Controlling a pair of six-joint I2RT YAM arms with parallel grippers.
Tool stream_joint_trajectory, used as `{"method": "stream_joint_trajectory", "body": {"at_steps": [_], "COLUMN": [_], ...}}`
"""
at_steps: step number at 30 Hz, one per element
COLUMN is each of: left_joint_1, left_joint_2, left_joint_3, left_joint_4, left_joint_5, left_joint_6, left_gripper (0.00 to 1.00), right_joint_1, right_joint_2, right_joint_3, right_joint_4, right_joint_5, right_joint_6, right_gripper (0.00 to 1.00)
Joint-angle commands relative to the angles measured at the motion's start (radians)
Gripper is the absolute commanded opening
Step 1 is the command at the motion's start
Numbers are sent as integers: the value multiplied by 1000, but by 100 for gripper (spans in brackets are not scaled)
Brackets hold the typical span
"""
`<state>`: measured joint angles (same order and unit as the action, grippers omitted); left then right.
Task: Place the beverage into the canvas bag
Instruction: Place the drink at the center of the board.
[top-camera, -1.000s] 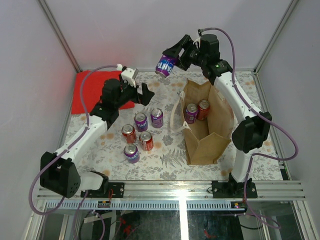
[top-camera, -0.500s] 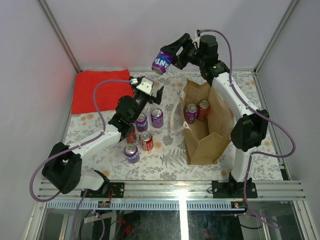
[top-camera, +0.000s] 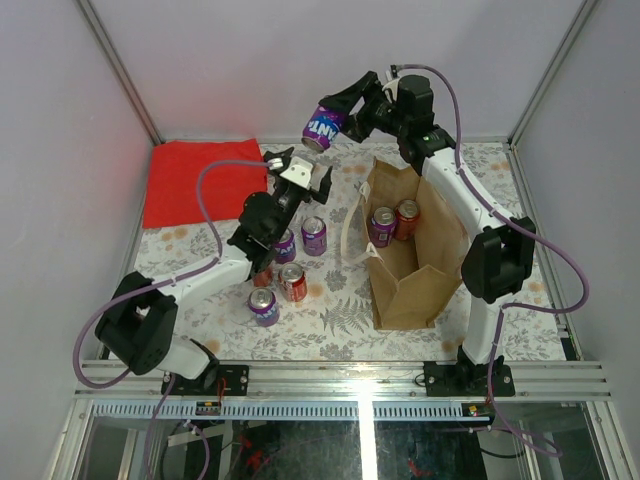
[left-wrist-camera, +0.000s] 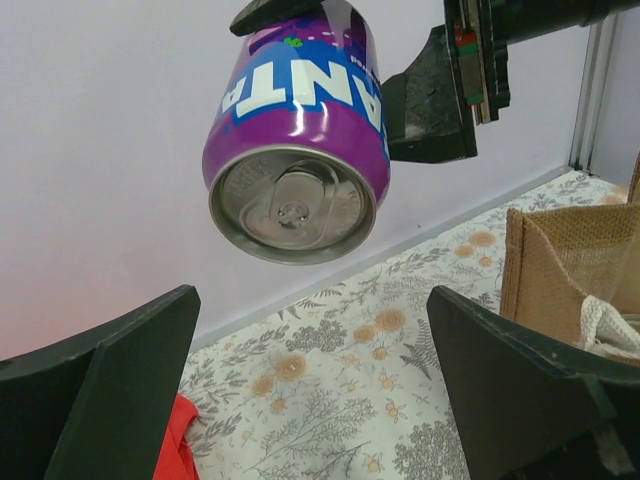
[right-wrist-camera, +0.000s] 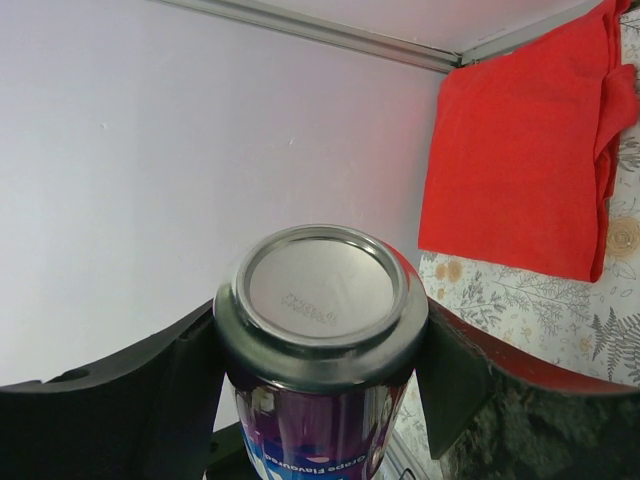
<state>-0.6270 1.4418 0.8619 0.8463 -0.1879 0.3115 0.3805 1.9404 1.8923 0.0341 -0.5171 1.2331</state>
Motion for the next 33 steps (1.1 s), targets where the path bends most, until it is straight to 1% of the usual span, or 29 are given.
{"method": "stream_joint_trajectory", "body": {"at_steps": [1, 6, 11, 15, 21, 28, 33], "left_joint_1": [-3, -1, 9, 24, 39, 47, 47], "left_joint_2": [16, 33, 25, 38, 67, 97, 111], "left_joint_3": [59, 103, 127, 134, 155, 170, 182], "left_joint_4": [100, 71, 25, 15, 13, 14, 18], "left_joint_5": [-6, 17, 60, 71, 94, 106, 114], "left_joint_6": [-37, -67, -89, -94, -97, -96, -98], "left_gripper": [96, 94, 90, 88, 82, 82, 73], "right_joint_1": [-1, 0, -1, -1, -2, -2, -1], "right_joint_2": [-56, -64, -72, -75, -82, -97, -103], "right_joint_3": [31, 19, 8, -1, -15, -33, -45], "right_joint_4": [138, 124, 118, 131, 149, 158, 163], "right_joint_5": [-53, -54, -53, -57, -62, -61, -58], "right_joint_6": [29, 11, 0, 3, 9, 9, 9], "right_gripper": [0, 0, 0, 0, 0, 0, 0]}}
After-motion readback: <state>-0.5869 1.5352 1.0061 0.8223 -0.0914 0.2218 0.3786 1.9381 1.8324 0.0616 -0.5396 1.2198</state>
